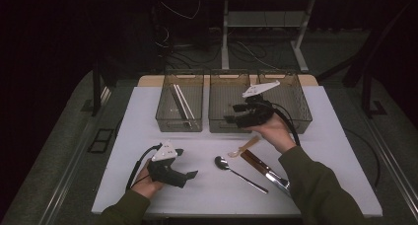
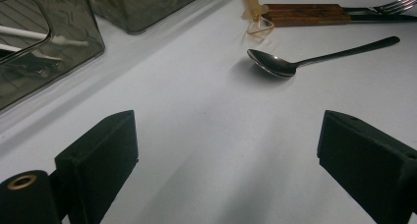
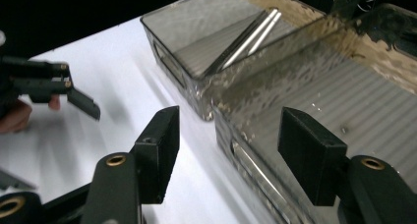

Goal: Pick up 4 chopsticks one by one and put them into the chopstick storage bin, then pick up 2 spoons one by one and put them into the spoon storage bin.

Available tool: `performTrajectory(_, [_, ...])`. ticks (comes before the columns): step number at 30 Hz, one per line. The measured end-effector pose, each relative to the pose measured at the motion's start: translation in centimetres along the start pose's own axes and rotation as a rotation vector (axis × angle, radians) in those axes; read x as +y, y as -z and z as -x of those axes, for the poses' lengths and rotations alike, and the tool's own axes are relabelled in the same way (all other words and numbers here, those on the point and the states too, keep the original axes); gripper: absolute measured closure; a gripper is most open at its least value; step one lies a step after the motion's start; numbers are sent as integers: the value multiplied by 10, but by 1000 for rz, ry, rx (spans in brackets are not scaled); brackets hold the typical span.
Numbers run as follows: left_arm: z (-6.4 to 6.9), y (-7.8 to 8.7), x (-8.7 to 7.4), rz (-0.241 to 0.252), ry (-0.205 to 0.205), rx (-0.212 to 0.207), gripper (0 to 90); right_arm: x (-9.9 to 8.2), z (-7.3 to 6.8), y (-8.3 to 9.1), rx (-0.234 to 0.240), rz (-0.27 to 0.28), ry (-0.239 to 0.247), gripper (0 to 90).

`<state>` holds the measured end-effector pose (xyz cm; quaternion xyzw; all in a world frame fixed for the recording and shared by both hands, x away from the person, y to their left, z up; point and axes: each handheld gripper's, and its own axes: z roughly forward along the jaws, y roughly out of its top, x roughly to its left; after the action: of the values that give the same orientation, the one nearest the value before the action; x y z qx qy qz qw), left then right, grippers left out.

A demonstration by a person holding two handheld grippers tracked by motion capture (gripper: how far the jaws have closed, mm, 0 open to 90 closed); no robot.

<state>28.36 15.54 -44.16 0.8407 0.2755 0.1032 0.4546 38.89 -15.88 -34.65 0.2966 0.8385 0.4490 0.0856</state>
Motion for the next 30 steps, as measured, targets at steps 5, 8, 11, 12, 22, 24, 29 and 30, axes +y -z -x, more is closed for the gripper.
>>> performTrajectory(5, [0,0,0,-3,-1,4,70,-18,3,13,-6,6,-20,413])
performTrajectory(8, [0,0,0,-3,-3,6,70,-27,6,20,-10,15,-31,412])
performTrajectory(11, [0,-1,-1,-3,-1,7,70,-36,8,28,-11,22,-37,412])
performTrajectory(12, [0,-1,-1,-5,-2,7,70,-39,8,30,-11,24,-42,412])
performTrajectory(22, [0,0,-1,-6,5,10,70,-68,11,49,-21,19,-51,408])
performTrajectory(24, [0,0,-1,-5,7,11,70,-74,12,53,-28,11,-55,408])
performTrajectory(29, [1,1,-2,-4,5,15,70,-86,12,58,-29,-11,-54,408])
performTrajectory(30, [1,2,-2,-6,1,15,70,-88,12,59,-30,-15,-55,408])
